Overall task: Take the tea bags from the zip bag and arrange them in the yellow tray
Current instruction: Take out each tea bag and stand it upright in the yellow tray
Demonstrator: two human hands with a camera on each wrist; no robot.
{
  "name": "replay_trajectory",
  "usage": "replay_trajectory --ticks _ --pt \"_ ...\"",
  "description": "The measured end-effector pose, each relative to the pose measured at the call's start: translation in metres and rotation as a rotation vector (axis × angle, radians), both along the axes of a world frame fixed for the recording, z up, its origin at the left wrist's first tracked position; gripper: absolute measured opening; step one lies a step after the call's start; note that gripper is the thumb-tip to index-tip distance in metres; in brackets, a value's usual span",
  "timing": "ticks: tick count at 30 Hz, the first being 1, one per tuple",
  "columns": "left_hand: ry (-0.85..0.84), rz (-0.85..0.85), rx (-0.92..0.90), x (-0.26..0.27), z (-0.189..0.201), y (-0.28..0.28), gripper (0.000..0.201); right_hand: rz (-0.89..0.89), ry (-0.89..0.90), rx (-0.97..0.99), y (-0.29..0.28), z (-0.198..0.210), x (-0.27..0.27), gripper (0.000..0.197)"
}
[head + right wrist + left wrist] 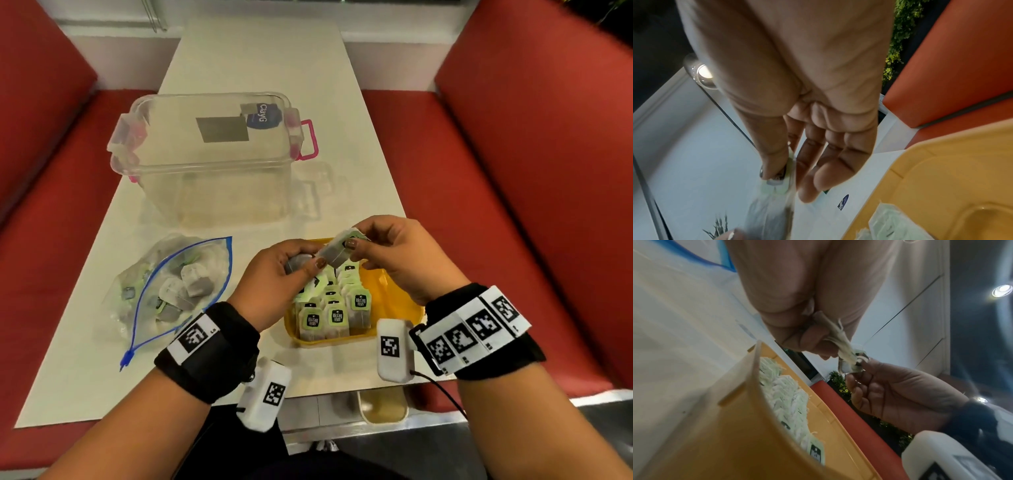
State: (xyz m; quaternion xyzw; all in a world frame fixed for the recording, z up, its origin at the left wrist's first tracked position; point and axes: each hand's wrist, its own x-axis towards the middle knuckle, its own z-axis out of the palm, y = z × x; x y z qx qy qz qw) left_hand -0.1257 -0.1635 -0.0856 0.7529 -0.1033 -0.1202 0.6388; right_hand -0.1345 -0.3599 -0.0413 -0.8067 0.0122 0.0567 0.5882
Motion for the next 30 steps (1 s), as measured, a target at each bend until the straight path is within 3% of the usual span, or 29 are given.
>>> replay_trajectory --ticks 5,10,14,20,25,28,30 --pt "-0.008 -0.005 0.057 -0.004 -0.003 -0.001 0.006 0.123 0.023 -0.117 0.000 -0.005 -0.001 0.008" --pt "-0.014 0.005 0.133 -0.013 -0.015 0.008 0.008 0.337 0.008 -0.691 -0.008 -0.006 -0.007 0.003" --pt "0.001 0.032 0.108 -0.017 -0.016 0.011 0.009 0.574 0.146 -0.932 -0.005 -0.016 -0.012 0.008" --pt "0.008 0.057 0.095 -0.017 -0.017 0.013 0.009 0.568 0.174 -1.016 0.004 -0.027 -0.011 0.021" --pt "0.049 0.083 0.033 -0.019 -0.015 0.014 0.013 0.446 0.121 -0.972 0.003 -0.026 -0.006 0.012" --pt "0.140 0.120 -0.030 -0.021 -0.014 0.014 0.014 0.443 0.114 -1.003 0.004 -0.030 -0.006 0.012" --pt "0.221 0.141 -0.084 -0.021 -0.013 0.016 0.025 0.416 0.105 -1.002 0.002 -0.031 -0.006 0.009"
